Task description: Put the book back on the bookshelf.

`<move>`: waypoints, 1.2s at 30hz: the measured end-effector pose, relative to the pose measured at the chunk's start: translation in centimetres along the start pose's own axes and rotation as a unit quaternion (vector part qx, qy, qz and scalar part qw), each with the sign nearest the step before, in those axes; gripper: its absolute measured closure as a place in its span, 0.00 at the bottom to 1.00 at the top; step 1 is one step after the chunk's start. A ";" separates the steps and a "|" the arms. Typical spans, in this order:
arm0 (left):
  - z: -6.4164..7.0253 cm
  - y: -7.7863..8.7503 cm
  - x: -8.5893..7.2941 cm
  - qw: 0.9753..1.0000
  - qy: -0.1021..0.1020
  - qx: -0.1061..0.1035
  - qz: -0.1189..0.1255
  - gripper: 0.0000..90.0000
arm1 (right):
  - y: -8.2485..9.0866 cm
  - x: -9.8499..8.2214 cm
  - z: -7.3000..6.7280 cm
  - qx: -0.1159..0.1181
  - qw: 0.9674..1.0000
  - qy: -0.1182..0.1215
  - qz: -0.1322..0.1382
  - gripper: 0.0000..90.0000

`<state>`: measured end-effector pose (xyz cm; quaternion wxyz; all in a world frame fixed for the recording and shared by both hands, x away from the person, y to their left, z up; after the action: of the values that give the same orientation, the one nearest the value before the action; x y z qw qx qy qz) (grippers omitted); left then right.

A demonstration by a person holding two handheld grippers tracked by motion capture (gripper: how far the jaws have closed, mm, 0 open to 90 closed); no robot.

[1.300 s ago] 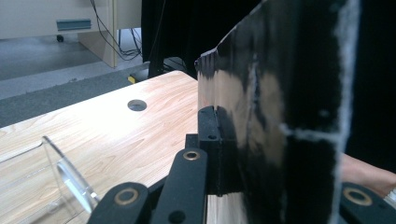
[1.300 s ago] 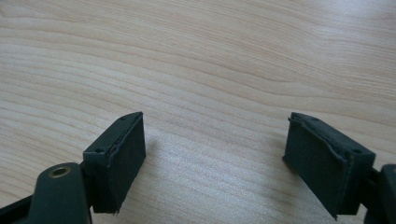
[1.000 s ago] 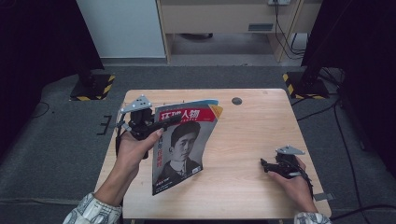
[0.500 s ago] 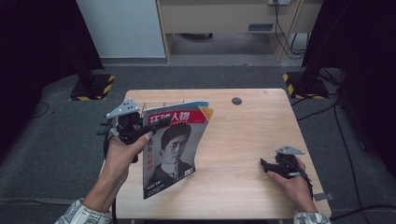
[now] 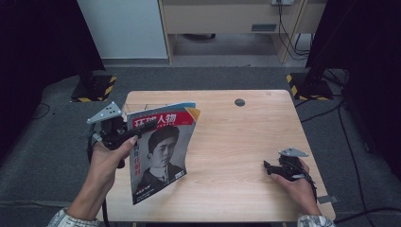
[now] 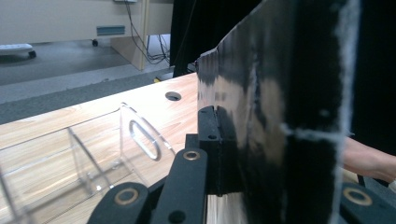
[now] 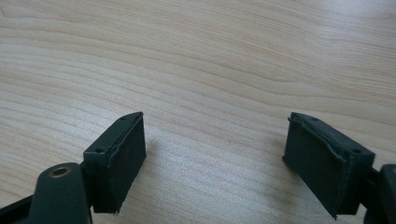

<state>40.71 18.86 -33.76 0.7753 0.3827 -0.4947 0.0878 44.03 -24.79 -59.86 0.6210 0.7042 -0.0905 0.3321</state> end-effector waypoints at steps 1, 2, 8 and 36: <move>-0.1 0.2 -0.1 1.000 0.001 0.001 0.000 0.96 | 0.0 0.0 0.0 0.000 1.000 0.000 0.000 0.23; -0.3 0.4 -0.1 1.000 0.003 0.002 0.001 0.96 | 0.0 0.0 0.0 0.000 1.000 0.000 0.000 0.23; -1.0 1.3 -0.8 1.000 0.009 0.008 0.004 0.96 | 0.0 0.0 0.0 0.000 1.000 0.000 0.000 0.23; -4.4 5.4 -2.8 0.998 0.034 0.044 0.014 0.96 | 0.0 0.0 0.0 0.000 1.000 0.000 0.000 0.23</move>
<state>39.64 26.26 -34.35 0.7728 0.4063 -0.4689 0.1332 44.02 -24.79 -59.86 0.6209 0.7043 -0.0906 0.3321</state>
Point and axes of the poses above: each handheld gripper's, and its own axes: y roughly backward along the jaws, x roughly out of its top, z roughly to its right, the point moved 9 cm from there along -y, roughly forward along the jaws, and after that the axes turned 12 degrees about -z, right-handed, at the moved point
